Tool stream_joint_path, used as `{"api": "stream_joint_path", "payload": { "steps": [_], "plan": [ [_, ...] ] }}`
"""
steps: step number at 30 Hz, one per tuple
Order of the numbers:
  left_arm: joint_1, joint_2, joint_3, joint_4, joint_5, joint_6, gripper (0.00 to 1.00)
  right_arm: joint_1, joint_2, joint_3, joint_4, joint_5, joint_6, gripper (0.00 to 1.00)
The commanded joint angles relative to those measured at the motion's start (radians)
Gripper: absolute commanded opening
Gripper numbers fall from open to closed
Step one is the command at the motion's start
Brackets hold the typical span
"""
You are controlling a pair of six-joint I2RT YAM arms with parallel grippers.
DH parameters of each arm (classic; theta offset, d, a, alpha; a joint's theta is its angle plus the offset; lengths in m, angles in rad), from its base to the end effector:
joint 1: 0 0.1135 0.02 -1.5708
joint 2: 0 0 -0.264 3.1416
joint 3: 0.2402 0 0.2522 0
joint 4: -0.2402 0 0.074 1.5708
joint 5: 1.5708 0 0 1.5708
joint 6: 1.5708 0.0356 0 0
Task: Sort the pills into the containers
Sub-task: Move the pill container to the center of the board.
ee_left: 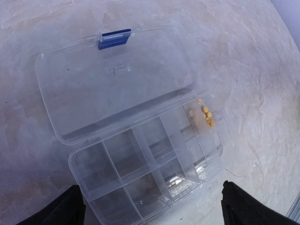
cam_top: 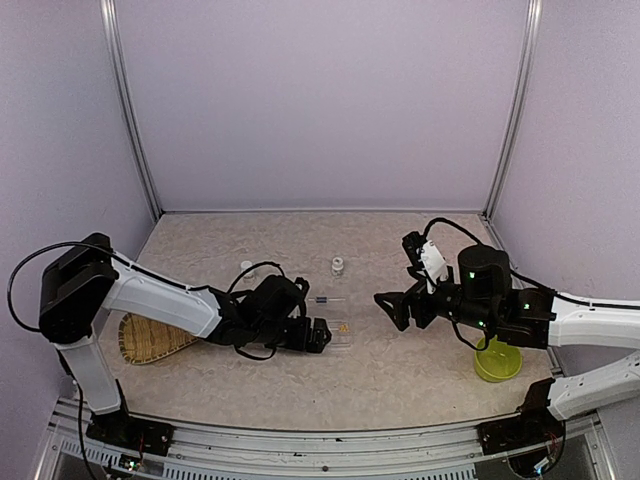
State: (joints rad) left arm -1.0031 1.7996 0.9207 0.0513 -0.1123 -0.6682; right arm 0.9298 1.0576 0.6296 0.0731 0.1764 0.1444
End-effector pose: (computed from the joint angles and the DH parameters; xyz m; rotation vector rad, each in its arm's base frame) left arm 0.1950 -0.2983 0.1397 0.3615 2.4661 -0.6264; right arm 0.1488 0.1889 0.2585 -0.6371 1.8526 0.5476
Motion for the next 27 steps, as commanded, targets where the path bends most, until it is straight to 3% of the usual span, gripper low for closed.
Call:
{"api": "stream_joint_path", "payload": {
  "steps": [1, 9, 15, 27],
  "plan": [
    [-0.006, -0.031, 0.029, -0.017, -0.061, -0.005, 0.99, -0.009, -0.002, 0.016, 0.003, 0.000, -0.003, 1.00],
    [0.051, -0.183, 0.095, -0.168, -0.231, 0.057, 0.99, -0.010, -0.007, 0.004, 0.010, -0.001, -0.001, 1.00],
    [0.173, -0.224, 0.143, -0.226, -0.282, 0.141, 0.99, -0.011, -0.008, 0.001, 0.011, -0.016, -0.002, 1.00],
    [0.328, -0.038, 0.296, -0.297, -0.415, 0.285, 0.98, -0.010, -0.019, -0.005, 0.005, -0.041, 0.012, 1.00]
  ]
}}
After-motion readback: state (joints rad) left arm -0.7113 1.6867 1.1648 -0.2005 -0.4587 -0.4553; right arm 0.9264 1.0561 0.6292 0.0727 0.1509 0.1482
